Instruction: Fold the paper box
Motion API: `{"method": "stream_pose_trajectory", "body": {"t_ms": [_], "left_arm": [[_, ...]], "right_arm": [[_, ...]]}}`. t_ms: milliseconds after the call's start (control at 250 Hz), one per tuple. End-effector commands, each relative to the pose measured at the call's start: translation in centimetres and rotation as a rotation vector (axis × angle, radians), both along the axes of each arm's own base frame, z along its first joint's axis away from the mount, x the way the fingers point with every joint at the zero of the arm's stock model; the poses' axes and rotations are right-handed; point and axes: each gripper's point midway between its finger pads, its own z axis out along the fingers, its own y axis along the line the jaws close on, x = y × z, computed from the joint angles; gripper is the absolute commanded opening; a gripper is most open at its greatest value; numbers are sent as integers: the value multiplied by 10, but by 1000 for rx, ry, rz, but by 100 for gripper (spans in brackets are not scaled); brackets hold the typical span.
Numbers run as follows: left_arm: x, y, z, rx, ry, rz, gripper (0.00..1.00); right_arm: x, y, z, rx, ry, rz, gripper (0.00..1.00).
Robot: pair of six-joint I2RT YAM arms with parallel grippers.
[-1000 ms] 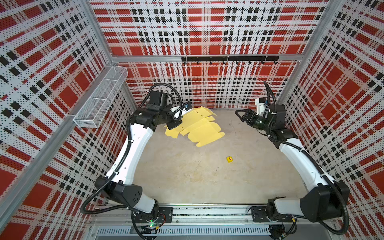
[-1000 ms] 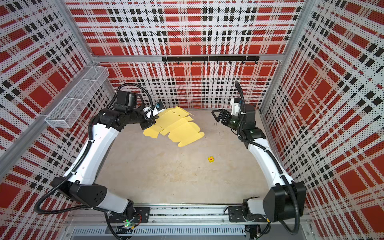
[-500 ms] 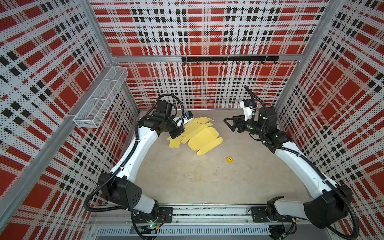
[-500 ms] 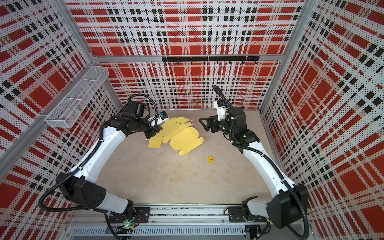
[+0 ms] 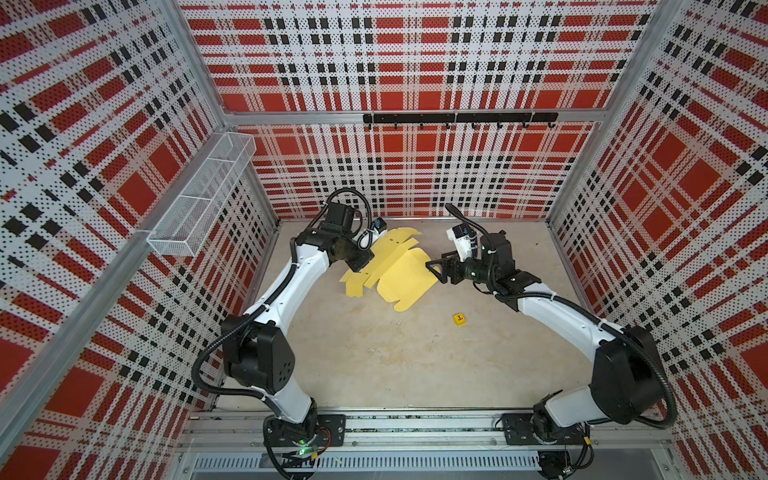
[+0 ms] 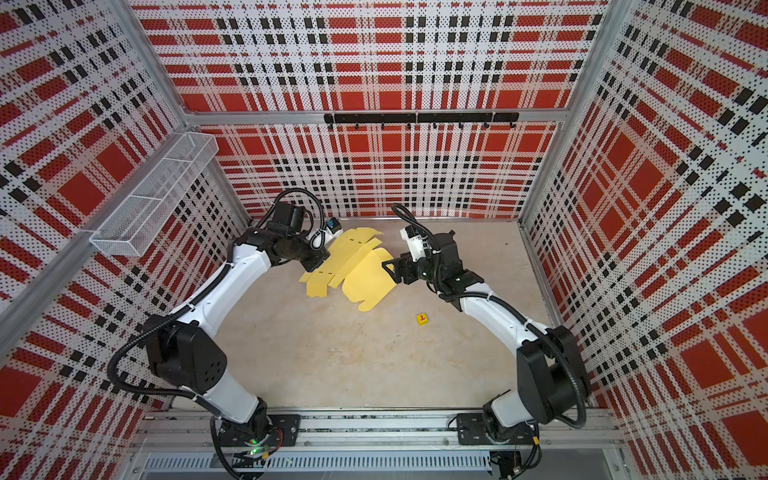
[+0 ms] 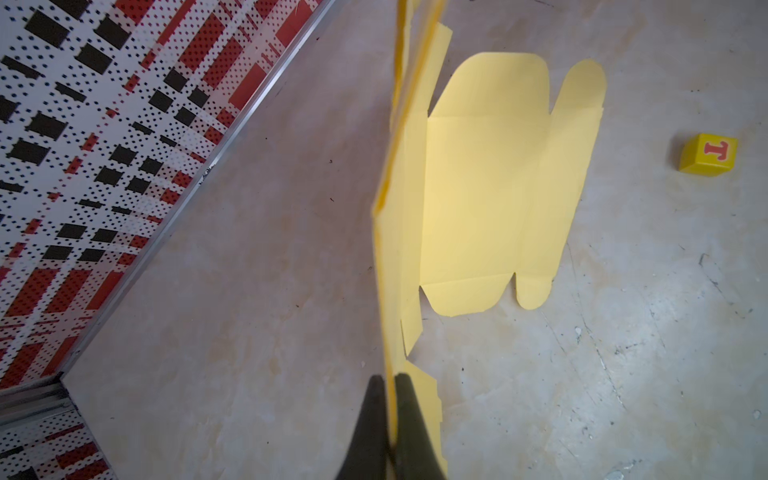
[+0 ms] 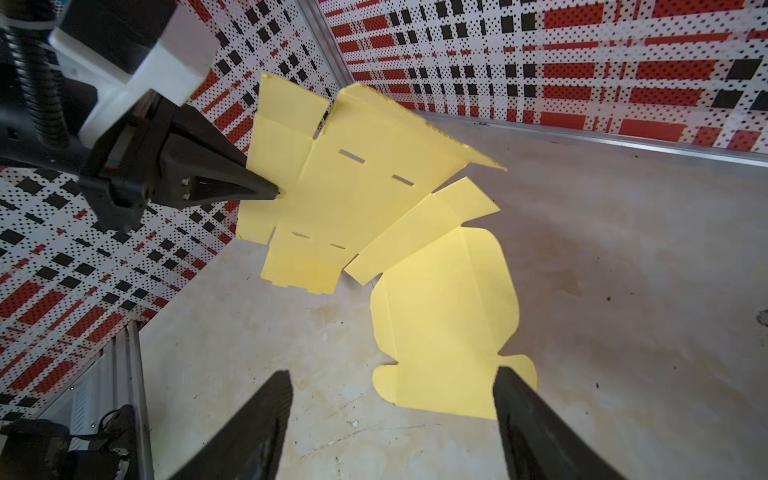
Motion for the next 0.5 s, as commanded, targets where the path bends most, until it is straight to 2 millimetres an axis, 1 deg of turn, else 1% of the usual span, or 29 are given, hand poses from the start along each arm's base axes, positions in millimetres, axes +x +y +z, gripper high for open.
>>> {"method": "stream_pose_trajectory", "body": {"t_ms": [0,112,172,228,324,404,496], "left_arm": [[22,2,3,-13,-26,78,0],[34,3,3,-46,-35,168,0],[36,0,3,-73,-27,198,0],[37,-5,4,-92,-20,199,0],[42,-4,7,-108,-23,231,0],[44,-5,10,-143,-16,270,0],[44,-6,7,-181,2,310,0]], "right_arm": [[16,20,24,55,-98,25,78],[22,37,15,67,-123,31,78],[24,47,12,76,-148,25,77],[21,61,9,80,-189,30,78],[10,82,7,88,-303,13,80],[2,90,3,103,-400,-32,83],[-1,94,-7,77,-451,-89,85]]}}
